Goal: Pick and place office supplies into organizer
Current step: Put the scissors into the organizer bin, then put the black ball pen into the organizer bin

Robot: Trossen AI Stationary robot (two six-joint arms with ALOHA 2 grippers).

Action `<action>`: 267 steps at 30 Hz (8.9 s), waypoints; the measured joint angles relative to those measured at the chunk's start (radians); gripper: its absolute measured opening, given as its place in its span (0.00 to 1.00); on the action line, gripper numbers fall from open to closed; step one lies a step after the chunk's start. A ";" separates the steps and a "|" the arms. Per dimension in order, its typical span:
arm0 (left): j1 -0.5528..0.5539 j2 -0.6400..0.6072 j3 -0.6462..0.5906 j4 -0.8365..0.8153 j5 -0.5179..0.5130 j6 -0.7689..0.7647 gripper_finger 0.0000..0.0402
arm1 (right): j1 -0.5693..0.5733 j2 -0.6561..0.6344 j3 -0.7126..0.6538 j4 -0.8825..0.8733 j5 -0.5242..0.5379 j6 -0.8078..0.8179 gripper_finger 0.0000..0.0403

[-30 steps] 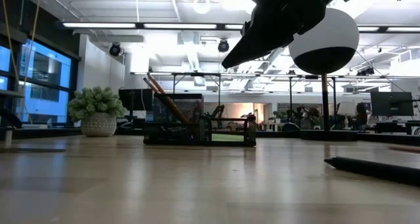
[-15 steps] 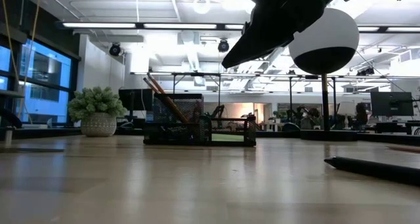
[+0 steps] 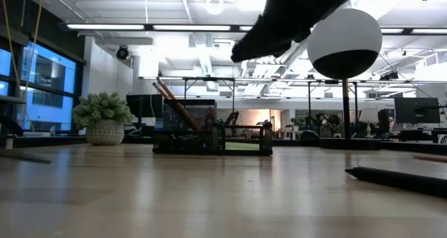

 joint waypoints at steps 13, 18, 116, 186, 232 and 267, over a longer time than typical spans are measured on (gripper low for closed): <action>-0.002 -0.003 0.249 -0.462 -0.158 0.331 0.01 | 0.000 0.000 0.000 0.178 0.052 0.070 0.30; -0.001 -0.004 0.351 -0.571 -0.246 0.435 0.01 | 0.000 0.046 0.001 0.359 0.027 0.070 0.30; 0.214 0.138 0.636 -0.717 -0.526 0.902 0.01 | -0.134 0.513 0.615 0.069 -0.351 0.135 0.21; 0.326 -0.659 -0.246 1.020 -0.452 1.052 0.07 | -0.449 0.341 0.395 0.356 -0.103 -0.192 0.00; 0.338 -0.673 -0.437 1.299 -0.433 1.073 0.07 | -0.378 0.363 0.217 0.437 0.023 0.043 0.24; 0.338 -0.671 -0.436 1.292 -0.426 1.062 0.08 | 0.227 0.140 0.217 -0.578 0.222 0.762 0.26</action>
